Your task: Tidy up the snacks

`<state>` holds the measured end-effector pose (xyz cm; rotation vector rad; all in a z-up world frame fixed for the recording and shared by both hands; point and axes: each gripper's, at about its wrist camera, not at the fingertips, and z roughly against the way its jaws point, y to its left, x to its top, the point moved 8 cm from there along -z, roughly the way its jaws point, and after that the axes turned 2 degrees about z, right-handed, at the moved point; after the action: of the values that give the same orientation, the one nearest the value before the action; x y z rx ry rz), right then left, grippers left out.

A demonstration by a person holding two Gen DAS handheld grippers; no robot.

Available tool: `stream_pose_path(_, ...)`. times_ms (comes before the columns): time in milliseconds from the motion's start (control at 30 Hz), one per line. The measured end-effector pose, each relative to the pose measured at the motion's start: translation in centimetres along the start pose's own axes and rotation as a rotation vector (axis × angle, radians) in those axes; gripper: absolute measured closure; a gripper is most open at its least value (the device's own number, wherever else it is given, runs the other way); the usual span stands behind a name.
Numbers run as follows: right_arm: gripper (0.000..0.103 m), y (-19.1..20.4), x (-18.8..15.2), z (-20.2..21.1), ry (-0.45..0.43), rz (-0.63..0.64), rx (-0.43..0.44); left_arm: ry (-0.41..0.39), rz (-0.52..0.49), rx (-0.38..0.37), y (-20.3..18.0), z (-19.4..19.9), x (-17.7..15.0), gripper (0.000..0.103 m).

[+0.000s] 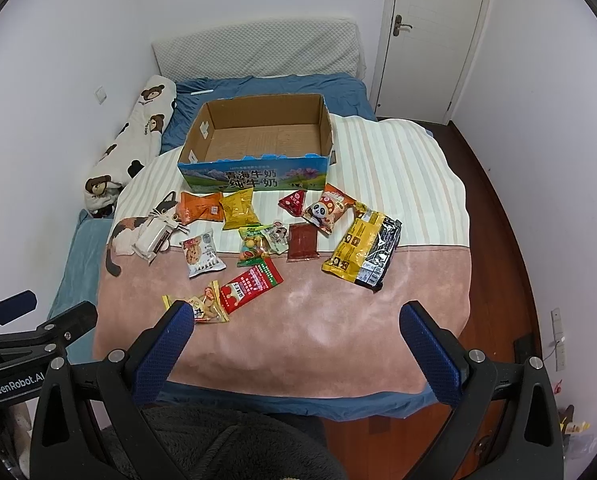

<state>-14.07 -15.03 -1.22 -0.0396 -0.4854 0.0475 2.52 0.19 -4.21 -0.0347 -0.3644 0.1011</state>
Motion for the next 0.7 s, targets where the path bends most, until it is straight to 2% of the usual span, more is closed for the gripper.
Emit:
stream_pose_path(300, 0.0, -0.5, 0.5, -1.1, 0.008, -0.026, 0.008, -0.004, 0.01, 0.003, 0.1, -0.6, 0.4, 0.0)
stream_pose_path(433, 0.0, -1.9, 0.8, -2.7, 0.009, -0.069, 0.003, -0.023, 0.025, 0.041, 0.5, -3.0, 1.5, 0.0)
stream_pose_path(567, 0.0, -4.4, 2.0, -6.8, 0.03, -0.131, -0.027, -0.026, 0.011, 0.094, 0.0, -6.9, 3.0, 0.0)
stream_pose_path(700, 0.0, -7.9, 2.8, -13.5, 0.092, -0.215, -0.08, -0.006, -0.038, 0.146, -1.3, -12.6, 4.7, 0.0)
